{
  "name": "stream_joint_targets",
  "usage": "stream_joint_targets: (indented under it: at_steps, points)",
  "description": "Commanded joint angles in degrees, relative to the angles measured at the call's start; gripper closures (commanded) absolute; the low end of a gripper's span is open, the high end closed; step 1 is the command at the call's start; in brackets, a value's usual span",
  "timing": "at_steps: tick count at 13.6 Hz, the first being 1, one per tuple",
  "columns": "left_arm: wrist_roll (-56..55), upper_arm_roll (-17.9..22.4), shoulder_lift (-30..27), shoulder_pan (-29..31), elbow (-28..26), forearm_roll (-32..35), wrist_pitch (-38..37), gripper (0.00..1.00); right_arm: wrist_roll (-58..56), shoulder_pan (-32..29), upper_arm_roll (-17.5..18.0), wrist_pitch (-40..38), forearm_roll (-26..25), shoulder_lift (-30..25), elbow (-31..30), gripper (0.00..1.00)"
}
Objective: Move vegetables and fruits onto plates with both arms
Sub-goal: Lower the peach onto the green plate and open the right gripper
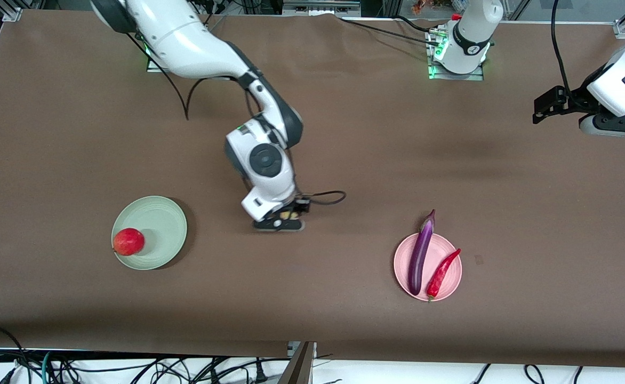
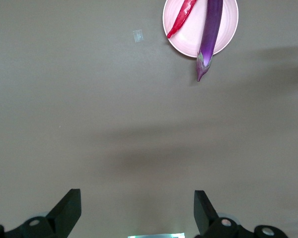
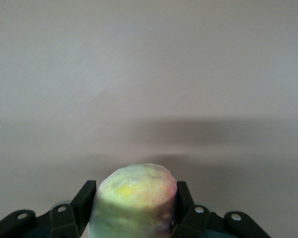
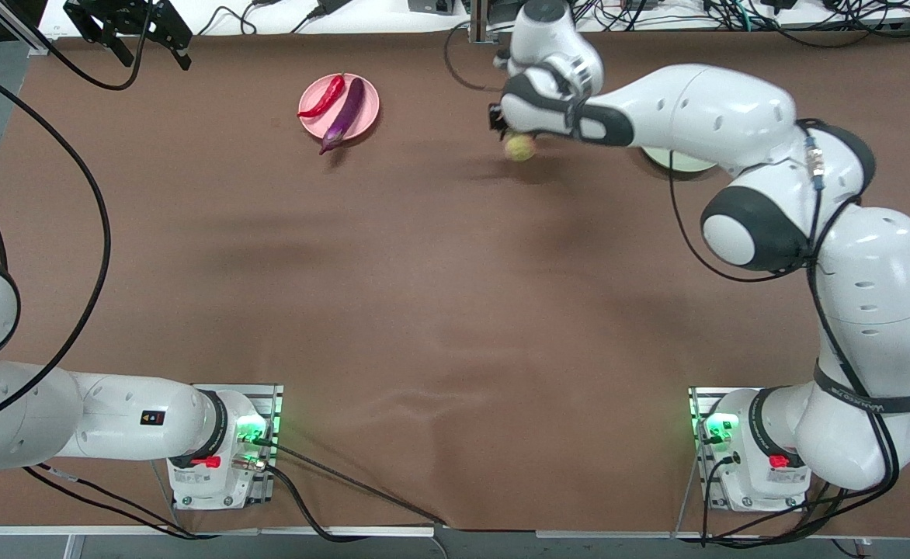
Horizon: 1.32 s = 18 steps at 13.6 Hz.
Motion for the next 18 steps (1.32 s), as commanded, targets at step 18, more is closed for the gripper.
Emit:
stream_joint_targets:
  at_steps: [18]
  points:
    - [0.3, -0.2, 2.9, -0.2, 4.8, 1.4, -1.2, 0.0, -31.9, -24.1, -2.4, -1.5, -0.2, -0.3, -5.6, 0.69]
